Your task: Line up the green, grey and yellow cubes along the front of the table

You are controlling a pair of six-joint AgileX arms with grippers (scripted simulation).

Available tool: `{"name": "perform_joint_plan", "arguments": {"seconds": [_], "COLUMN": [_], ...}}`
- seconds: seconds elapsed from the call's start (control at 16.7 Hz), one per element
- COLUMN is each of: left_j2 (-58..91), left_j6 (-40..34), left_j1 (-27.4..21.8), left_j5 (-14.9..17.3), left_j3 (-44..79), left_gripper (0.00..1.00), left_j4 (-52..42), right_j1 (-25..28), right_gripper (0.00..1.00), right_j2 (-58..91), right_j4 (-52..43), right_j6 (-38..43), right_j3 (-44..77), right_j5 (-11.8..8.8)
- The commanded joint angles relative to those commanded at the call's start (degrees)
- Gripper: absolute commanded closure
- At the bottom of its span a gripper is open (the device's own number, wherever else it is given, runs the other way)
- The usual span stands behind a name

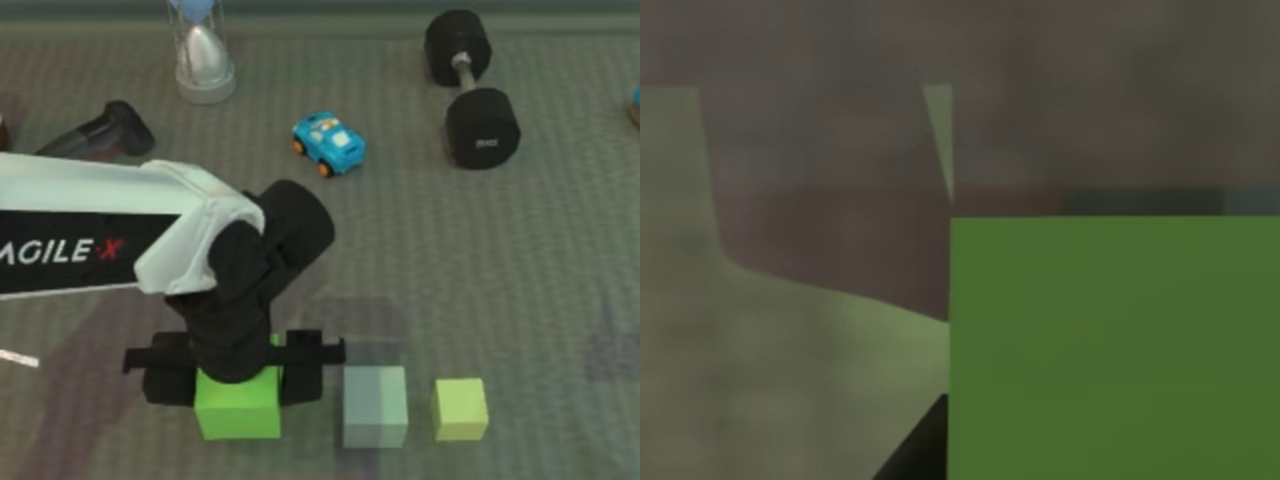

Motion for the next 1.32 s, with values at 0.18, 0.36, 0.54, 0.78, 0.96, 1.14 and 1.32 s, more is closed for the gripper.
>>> {"name": "perform_joint_plan", "arguments": {"seconds": [0.18, 0.36, 0.54, 0.78, 0.96, 1.14, 1.32], "left_j2": [0.0, 0.0, 0.0, 0.0, -0.04, -0.84, -3.28], "left_j6": [0.0, 0.0, 0.0, 0.0, 0.0, -0.17, -0.35], "left_j1": [0.0, 0.0, 0.0, 0.0, 0.03, 0.14, 0.64], "left_j5": [0.0, 0.0, 0.0, 0.0, 0.0, -0.02, -0.03], "left_j3": [0.0, 0.0, 0.0, 0.0, 0.02, 1.83, 5.9], "left_gripper": [0.32, 0.1, 0.0, 0.0, 0.0, 0.0, 0.0], "left_j4": [0.0, 0.0, 0.0, 0.0, -0.01, -2.37, -9.76], "right_j1": [0.0, 0.0, 0.0, 0.0, 0.0, 0.0, 0.0], "right_gripper": [0.0, 0.0, 0.0, 0.0, 0.0, 0.0, 0.0], "right_j2": [0.0, 0.0, 0.0, 0.0, 0.0, 0.0, 0.0], "right_j4": [0.0, 0.0, 0.0, 0.0, 0.0, 0.0, 0.0], "right_j6": [0.0, 0.0, 0.0, 0.0, 0.0, 0.0, 0.0], "right_j3": [0.0, 0.0, 0.0, 0.0, 0.0, 0.0, 0.0], "right_j5": [0.0, 0.0, 0.0, 0.0, 0.0, 0.0, 0.0]}}
